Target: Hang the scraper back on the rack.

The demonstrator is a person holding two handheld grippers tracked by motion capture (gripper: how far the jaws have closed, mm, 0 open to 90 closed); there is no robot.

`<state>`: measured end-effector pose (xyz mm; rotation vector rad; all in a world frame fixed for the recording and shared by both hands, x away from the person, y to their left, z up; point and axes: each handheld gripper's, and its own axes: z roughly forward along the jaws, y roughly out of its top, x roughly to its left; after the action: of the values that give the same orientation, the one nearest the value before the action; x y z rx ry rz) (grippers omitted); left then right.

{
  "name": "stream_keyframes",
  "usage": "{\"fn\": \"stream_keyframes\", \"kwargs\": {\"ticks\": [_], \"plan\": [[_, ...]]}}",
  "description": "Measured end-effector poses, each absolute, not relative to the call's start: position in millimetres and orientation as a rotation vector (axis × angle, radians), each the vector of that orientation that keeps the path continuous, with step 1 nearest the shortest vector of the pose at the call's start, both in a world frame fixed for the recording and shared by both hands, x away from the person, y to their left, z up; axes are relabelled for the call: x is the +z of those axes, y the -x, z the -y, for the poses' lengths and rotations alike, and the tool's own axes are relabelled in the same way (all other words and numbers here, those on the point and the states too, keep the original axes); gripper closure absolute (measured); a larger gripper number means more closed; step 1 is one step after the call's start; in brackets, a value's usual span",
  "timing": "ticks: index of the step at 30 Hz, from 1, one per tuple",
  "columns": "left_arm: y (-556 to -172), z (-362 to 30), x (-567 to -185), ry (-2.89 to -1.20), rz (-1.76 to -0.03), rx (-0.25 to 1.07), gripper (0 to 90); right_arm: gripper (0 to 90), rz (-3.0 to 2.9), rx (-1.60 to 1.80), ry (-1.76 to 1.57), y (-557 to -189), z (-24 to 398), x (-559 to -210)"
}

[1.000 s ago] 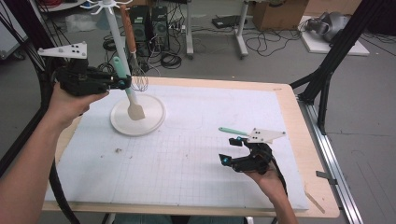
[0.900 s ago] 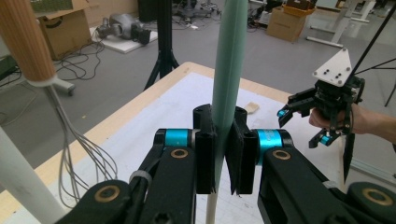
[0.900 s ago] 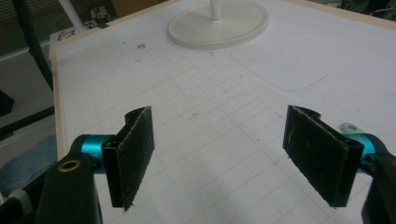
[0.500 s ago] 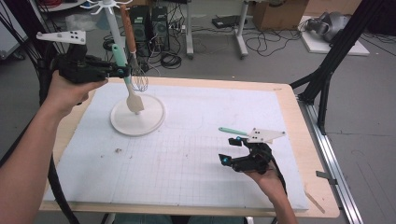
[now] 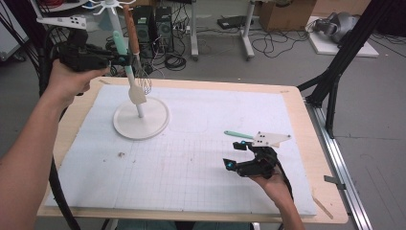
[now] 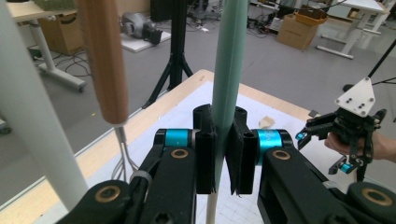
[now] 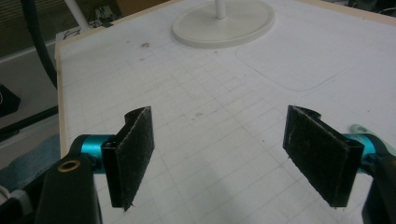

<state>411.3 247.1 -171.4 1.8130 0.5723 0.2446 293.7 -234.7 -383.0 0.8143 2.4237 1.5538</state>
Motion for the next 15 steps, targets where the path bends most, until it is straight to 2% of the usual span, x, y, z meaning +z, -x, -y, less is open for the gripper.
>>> {"fn": "stream_keyframes", "kwargs": {"ticks": [15], "plan": [[-421,-245,-156,-1.791,-0.603,0.254,82.5,23.5,-2.429,1.557,-0.801,-294,232,-383]]}}
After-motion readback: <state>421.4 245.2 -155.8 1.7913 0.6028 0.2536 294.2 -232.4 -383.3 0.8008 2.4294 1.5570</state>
